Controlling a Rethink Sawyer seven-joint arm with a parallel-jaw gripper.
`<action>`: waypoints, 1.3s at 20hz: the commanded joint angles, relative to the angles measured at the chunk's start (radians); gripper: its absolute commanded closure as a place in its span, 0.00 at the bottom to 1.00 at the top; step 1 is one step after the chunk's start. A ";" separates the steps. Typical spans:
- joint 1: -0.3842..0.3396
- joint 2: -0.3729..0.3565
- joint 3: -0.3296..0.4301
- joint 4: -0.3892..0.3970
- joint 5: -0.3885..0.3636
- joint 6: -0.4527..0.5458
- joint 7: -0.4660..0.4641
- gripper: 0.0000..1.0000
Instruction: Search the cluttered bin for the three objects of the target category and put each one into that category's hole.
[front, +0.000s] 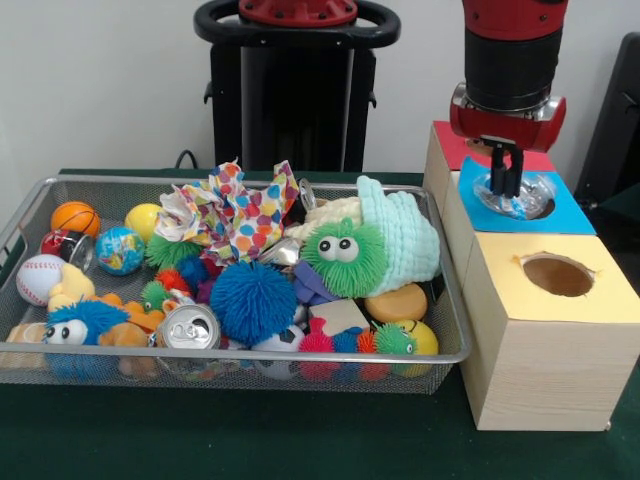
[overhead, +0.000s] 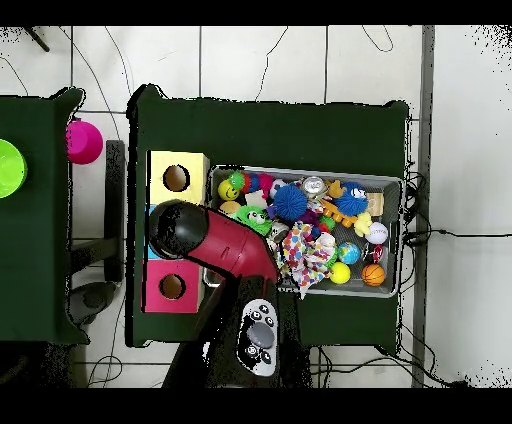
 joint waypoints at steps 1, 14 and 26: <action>-0.027 0.016 0.094 0.117 0.071 0.017 0.228 1.00; -0.051 0.028 0.131 0.178 0.101 -0.099 0.162 1.00; -0.039 0.106 0.158 0.118 0.126 -0.185 0.191 1.00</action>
